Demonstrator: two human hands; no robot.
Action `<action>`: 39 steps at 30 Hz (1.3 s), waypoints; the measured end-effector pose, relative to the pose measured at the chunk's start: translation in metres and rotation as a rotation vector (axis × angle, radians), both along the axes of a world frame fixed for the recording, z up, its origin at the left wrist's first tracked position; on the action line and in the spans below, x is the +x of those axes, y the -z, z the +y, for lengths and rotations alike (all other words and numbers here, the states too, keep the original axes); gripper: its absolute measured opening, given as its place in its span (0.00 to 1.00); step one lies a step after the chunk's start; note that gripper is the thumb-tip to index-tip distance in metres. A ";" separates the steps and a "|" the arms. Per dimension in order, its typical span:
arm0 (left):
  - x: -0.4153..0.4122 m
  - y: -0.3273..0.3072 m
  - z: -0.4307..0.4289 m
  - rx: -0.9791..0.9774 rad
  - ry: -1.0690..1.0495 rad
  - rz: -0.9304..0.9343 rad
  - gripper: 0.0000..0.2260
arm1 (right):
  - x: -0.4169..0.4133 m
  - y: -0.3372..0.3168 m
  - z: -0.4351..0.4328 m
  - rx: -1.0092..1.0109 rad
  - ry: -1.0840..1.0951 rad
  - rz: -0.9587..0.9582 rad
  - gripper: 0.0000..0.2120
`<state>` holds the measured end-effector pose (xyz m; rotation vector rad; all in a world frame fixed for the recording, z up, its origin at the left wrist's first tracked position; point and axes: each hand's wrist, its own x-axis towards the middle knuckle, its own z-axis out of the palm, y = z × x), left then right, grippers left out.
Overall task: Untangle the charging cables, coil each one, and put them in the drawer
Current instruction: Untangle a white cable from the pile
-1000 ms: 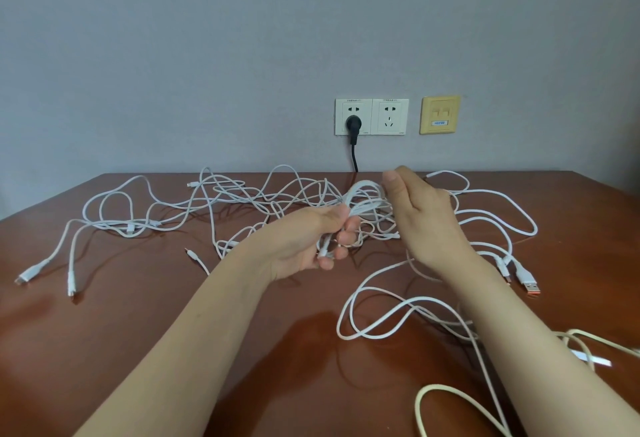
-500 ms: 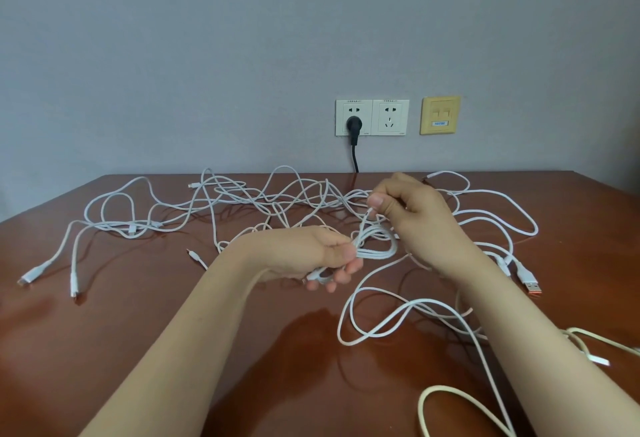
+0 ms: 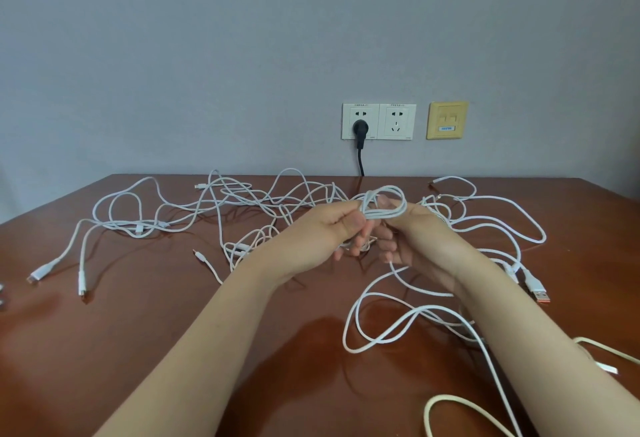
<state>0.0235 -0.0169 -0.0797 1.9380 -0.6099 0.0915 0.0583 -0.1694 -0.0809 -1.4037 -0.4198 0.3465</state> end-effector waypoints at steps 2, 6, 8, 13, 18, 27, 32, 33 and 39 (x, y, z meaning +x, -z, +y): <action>0.002 -0.001 -0.001 -0.023 -0.100 -0.023 0.14 | -0.002 0.001 0.004 -0.093 0.003 -0.024 0.17; 0.007 -0.002 -0.003 -0.030 -0.399 -0.085 0.16 | -0.008 0.007 0.018 -0.532 0.118 -0.465 0.13; 0.010 0.001 -0.002 0.045 -0.523 -0.110 0.16 | -0.012 0.009 0.019 -0.811 0.223 -0.694 0.13; 0.011 0.005 0.005 0.229 -0.748 -0.146 0.14 | -0.034 -0.003 0.020 -1.095 0.287 -1.079 0.17; 0.009 0.005 0.005 0.410 -0.732 -0.196 0.13 | -0.036 -0.015 0.012 -1.036 0.373 -1.191 0.10; -0.006 0.000 -0.003 0.651 -0.303 -0.183 0.07 | -0.018 -0.015 -0.004 -0.743 0.405 -0.857 0.11; -0.012 -0.004 -0.012 0.345 -0.148 -0.208 0.06 | -0.008 -0.022 -0.022 -0.205 0.267 -0.354 0.08; -0.014 -0.004 -0.015 0.294 -0.129 -0.208 0.07 | -0.005 -0.019 -0.026 -0.176 0.210 -0.246 0.09; -0.001 -0.001 -0.010 -0.063 -0.335 -0.164 0.16 | 0.004 -0.002 -0.019 -0.322 0.056 -0.143 0.11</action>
